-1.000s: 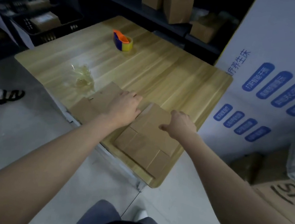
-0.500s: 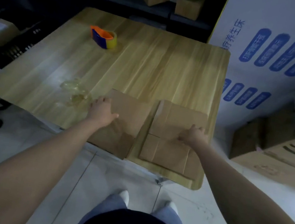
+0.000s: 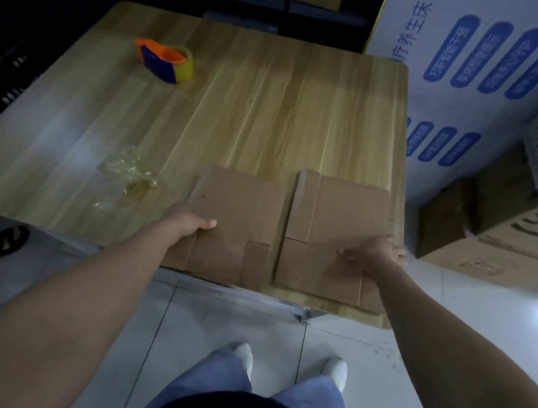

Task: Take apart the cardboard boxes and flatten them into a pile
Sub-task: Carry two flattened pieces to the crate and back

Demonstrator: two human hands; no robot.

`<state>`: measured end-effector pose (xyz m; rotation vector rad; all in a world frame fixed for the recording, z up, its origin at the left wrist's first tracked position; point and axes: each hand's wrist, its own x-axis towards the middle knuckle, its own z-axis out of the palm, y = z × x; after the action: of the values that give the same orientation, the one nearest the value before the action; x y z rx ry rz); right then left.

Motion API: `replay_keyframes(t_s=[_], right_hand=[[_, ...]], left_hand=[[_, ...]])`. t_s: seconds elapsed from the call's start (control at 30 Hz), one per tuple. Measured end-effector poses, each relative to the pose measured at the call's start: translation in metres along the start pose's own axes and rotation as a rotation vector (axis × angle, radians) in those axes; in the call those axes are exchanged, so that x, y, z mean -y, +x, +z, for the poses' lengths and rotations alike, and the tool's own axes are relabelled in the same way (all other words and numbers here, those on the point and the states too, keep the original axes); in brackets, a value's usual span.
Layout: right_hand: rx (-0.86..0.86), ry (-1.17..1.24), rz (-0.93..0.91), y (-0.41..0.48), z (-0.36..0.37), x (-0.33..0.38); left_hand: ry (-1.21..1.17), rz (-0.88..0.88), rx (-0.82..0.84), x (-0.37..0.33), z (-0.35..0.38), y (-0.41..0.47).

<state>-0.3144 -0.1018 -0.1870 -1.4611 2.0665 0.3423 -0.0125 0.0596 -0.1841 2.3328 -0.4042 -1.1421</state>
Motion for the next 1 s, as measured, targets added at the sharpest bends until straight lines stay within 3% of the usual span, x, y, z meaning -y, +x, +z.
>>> replay_keyframes(t_s=[0.2,0.53,0.7,1.0], right_hand=[[0.026,0.093,0.085,0.014,0.004,-0.001],[-0.079,0.437,-0.127,0.008,-0.022,-0.007],[-0.214,0.682,-0.165,-0.002,-0.07,-0.017],[-0.49,0.838,-0.13,0.021,-0.206,-0.097]], left_hand=[[-0.149,-0.105,0.089,0.008,0.007,0.009],[-0.092,0.142,0.018,-0.023,-0.001,-0.003],[-0.109,0.253,-0.022,-0.076,0.008,-0.022],[-0.207,0.459,0.17,-0.227,0.084,-0.065]])
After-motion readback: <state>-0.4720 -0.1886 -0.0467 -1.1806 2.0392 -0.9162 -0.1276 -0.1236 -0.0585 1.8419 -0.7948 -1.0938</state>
